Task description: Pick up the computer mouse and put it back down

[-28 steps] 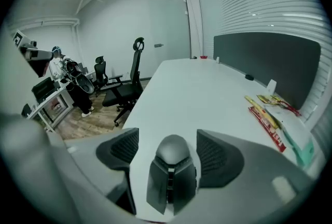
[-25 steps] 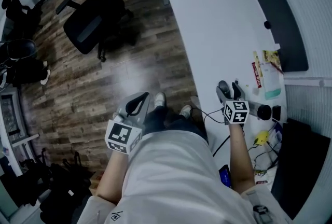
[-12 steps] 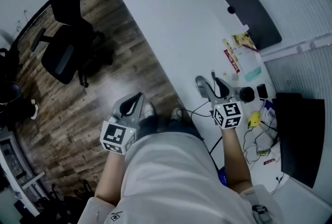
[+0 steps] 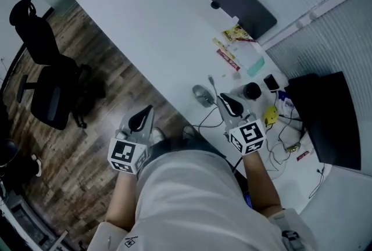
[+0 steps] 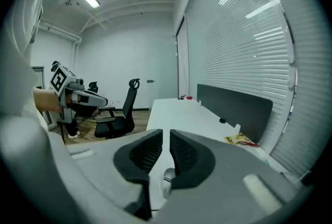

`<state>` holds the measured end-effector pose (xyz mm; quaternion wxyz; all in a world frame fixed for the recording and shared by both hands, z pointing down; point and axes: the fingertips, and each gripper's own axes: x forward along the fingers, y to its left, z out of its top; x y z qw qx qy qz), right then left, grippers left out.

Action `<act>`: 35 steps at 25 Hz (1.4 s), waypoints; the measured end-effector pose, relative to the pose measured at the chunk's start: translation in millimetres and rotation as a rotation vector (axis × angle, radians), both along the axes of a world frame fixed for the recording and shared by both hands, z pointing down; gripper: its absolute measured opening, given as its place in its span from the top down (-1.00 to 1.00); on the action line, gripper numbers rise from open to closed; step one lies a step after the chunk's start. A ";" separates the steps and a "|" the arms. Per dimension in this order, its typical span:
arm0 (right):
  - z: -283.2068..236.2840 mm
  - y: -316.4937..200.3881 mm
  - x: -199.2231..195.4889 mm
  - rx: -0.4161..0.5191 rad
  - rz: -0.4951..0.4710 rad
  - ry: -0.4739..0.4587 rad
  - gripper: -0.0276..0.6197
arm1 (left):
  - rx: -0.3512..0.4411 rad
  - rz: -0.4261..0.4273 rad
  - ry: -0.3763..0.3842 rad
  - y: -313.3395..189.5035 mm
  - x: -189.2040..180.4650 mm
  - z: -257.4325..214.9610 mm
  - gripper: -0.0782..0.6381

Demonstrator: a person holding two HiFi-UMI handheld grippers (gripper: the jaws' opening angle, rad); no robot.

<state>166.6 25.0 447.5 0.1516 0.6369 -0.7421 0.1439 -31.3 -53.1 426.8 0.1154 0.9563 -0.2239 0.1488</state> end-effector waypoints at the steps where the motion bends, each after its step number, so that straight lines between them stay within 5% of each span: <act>1: -5.3 4.0 0.3 0.008 0.010 0.000 0.78 | 0.001 0.021 0.004 0.7 6.3 -1.1 0.76; 17: -48.2 61.2 17.9 0.092 0.205 0.005 0.79 | 0.032 0.247 0.038 11.7 67.0 -16.4 0.76; 35: -43.2 64.7 15.4 0.074 0.220 0.017 0.79 | 0.035 0.273 0.035 16.6 68.2 -16.3 0.76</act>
